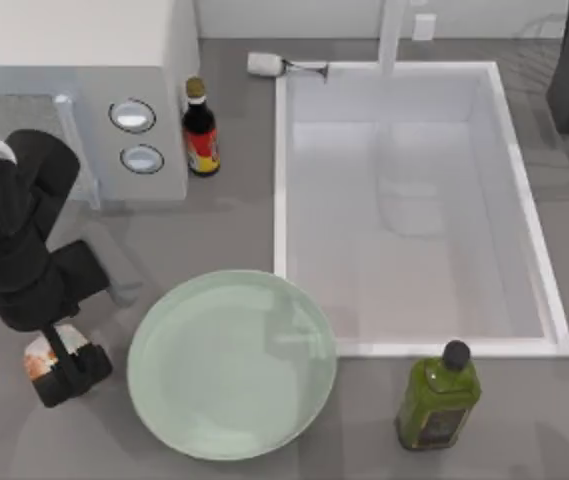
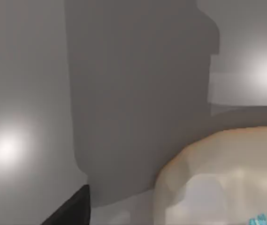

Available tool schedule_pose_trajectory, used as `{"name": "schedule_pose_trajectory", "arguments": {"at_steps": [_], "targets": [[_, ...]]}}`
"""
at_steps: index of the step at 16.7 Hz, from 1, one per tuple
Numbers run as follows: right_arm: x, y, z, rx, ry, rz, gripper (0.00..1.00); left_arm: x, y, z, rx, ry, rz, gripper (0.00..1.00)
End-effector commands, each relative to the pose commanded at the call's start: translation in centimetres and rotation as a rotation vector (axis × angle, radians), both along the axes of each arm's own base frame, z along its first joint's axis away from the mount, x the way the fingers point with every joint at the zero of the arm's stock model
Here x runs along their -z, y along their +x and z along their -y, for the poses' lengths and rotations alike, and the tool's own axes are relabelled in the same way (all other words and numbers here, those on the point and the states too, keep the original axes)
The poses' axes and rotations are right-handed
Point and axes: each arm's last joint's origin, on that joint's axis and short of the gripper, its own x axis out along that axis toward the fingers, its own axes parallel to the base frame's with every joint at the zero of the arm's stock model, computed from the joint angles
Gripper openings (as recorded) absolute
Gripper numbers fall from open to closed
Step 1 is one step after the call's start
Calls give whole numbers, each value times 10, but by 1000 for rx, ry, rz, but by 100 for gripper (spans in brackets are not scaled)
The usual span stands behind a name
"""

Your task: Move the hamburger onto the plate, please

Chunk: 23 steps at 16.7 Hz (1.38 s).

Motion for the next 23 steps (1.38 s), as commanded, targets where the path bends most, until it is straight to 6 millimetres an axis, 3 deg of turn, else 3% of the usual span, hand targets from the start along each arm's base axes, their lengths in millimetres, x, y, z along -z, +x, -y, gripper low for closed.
{"name": "schedule_pose_trajectory", "arguments": {"at_steps": [3, 7, 20, 23], "targets": [[0, 0, 0, 0, 0, 0, 100, 18, -3, 0, 1, 2, -10, 100], [0, 0, 0, 0, 0, 0, 100, 19, -3, 0, 1, 2, -11, 100], [0, 0, 0, 0, 0, 0, 100, 19, -3, 0, 1, 2, -11, 2], [0, 0, 0, 0, 0, 0, 100, 19, -3, 0, 1, 2, -11, 0]]}}
